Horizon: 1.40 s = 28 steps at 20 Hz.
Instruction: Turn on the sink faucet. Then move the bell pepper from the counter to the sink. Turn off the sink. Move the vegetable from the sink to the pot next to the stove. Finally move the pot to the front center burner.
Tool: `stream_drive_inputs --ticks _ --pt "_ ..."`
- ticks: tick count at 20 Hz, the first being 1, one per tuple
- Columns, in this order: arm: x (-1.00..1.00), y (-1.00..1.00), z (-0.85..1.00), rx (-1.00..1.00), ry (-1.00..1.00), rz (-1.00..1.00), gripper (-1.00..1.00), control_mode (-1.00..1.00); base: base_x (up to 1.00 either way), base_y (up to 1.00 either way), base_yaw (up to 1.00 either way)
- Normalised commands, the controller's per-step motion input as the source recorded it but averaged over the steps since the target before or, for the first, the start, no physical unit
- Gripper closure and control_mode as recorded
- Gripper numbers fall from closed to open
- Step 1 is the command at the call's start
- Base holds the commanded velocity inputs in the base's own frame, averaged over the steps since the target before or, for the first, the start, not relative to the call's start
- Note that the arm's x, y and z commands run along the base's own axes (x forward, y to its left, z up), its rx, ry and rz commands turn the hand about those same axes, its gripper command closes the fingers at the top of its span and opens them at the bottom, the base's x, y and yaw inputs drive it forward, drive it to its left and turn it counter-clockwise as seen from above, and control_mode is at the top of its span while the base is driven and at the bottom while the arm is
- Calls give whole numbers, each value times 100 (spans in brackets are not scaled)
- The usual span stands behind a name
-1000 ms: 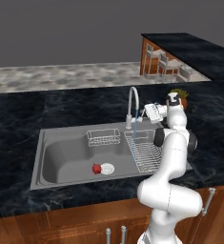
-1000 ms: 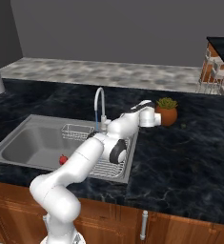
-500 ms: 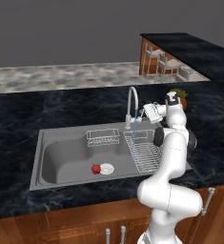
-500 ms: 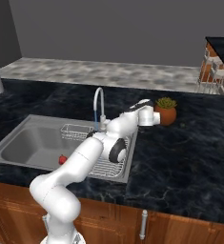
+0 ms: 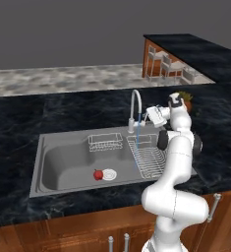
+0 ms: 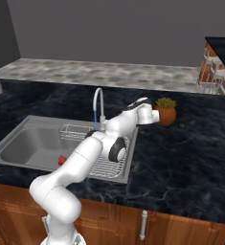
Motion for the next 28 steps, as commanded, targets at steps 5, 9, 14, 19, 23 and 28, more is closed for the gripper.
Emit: stream_drive_inputs --ticks 5,9,14,19,23,28 --pt "-12 62 15 -3 0 0 -100 -100 0 0 0" --pt "-12 66 17 -4 0 0 -100 -100 0 0 0" --pt "-8 60 11 -4 0 0 -100 -100 0 0 0" --pt "-4 43 7 -4 0 0 -100 -100 0 0 0" --pt "5 5 4 0 0 0 -100 -100 0 0 0" --pt "13 -6 11 0 0 0 -100 -100 0 0 0"
